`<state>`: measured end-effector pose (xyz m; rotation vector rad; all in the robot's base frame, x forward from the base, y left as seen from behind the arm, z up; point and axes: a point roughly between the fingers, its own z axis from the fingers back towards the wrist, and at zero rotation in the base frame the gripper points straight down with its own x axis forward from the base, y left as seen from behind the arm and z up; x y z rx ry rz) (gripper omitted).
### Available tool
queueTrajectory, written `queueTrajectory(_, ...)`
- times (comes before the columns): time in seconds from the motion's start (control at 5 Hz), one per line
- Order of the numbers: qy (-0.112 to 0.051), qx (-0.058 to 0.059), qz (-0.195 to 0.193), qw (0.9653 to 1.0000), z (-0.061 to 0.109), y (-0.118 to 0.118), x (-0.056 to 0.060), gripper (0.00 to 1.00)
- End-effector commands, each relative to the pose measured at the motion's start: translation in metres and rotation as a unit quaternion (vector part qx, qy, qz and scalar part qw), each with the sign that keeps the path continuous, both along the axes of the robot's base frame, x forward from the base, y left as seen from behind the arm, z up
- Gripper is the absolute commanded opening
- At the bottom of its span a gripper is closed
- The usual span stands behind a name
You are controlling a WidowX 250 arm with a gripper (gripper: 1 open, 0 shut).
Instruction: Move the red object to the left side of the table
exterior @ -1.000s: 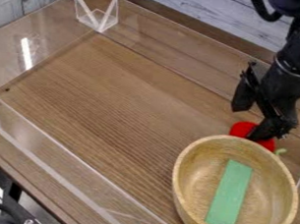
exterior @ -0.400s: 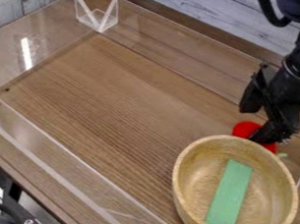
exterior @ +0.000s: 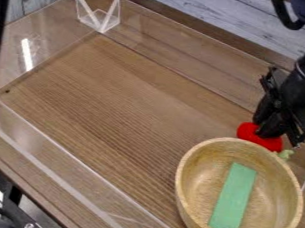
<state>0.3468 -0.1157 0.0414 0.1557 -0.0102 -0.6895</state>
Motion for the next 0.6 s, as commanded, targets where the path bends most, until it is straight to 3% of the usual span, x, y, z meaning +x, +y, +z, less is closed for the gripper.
queueTrajectory(0.0, -0.055, -0.003, 0.043, 0.9975, 0.048, 0.008, 0.014, 0.0)
queueTrajectory(0.2, -0.082, -0.003, 0.072, 0.994, 0.079, 0.015, 0.018, 0.0)
queueTrajectory(0.4, -0.105, 0.007, 0.148, 0.9834, 0.11, 0.048, 0.02, 0.0)
